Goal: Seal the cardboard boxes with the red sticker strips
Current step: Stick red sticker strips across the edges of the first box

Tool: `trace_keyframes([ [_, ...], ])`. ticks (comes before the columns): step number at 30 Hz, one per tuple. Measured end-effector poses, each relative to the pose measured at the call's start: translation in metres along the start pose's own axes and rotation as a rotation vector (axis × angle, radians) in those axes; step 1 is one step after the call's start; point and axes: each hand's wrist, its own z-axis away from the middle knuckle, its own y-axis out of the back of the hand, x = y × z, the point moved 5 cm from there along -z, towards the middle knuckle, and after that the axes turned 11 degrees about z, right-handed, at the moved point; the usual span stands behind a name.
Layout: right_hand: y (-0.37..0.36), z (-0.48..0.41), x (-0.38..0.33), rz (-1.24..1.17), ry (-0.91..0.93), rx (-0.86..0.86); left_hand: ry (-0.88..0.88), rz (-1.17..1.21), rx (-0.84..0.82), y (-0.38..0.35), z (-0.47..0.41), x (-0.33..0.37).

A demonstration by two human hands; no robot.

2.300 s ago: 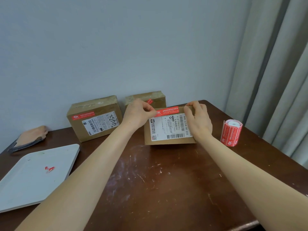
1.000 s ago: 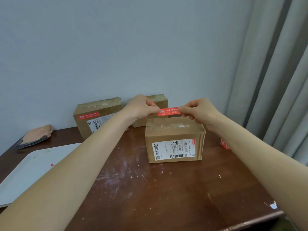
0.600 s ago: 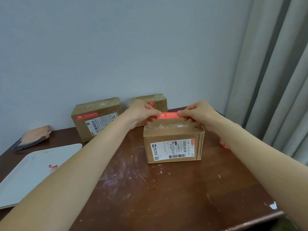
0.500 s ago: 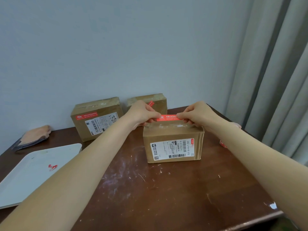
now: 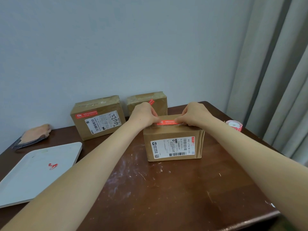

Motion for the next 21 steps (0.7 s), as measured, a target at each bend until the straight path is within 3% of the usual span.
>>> trace_keyframes([
  [21, 0.0017, -0.0029, -0.0035, 0.086, -0.006, -0.048, 0.033, -0.097, -0.011, 0.0005, 0.0041, -0.0025],
])
